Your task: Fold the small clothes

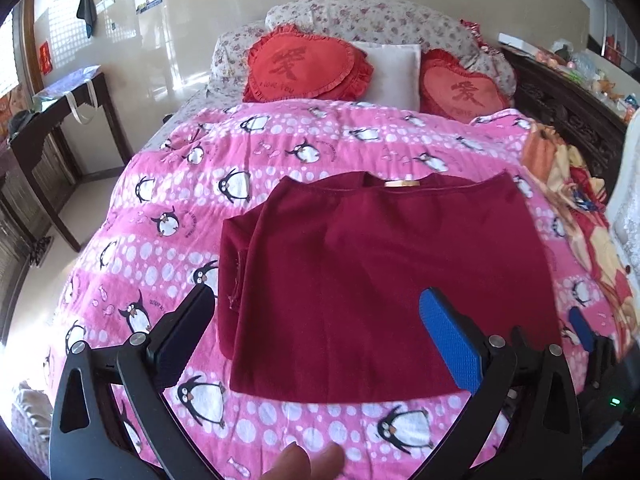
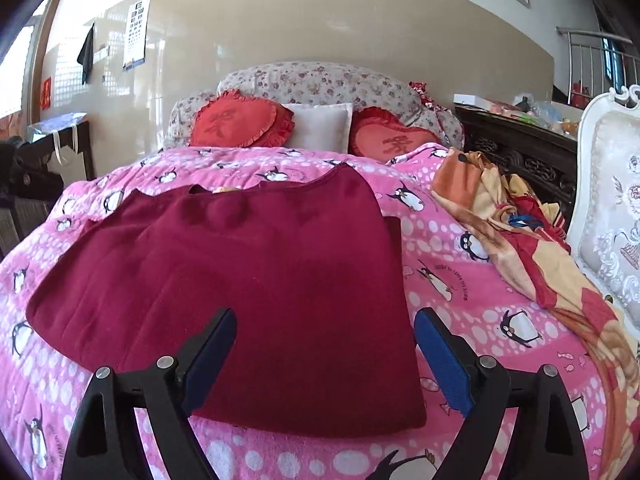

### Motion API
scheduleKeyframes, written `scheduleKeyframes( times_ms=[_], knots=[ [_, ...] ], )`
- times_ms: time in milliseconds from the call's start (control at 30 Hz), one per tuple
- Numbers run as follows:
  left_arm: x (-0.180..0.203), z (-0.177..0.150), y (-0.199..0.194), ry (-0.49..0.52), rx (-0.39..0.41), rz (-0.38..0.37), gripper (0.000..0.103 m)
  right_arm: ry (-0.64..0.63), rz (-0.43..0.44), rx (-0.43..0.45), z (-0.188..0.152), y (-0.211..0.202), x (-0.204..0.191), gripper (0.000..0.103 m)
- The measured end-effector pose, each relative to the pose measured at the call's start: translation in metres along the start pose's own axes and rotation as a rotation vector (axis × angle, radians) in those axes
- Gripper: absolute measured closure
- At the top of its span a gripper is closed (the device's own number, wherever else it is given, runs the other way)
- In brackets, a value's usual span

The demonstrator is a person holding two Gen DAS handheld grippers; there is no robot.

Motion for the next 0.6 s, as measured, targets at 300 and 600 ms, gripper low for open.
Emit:
scheduleKeyframes(
  times_ms=[300, 600],
  knots=[
    [0.002, 0.065, 0.045, 0.01, -0.053, 0.007, 0.0, -0.004, -0.046, 0.013, -0.003, -0.003, -0.001, 0.019],
    [-0.035, 0.029, 0.028, 0.015, -0.011, 0.018, 0.0, -0.004, -0.052, 0.031, -0.002, -0.007, -0.001, 0.02]
  ],
)
Point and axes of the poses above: each gripper's, at about its wrist camera, not at the fingertips, and y roughly the way its jaws point, x to its right, z to its top, the point moved 3 cm from there along y, roughly the way its jaws point, and after that the axes turned 12 degrees about -z, right-handed, at the moved point
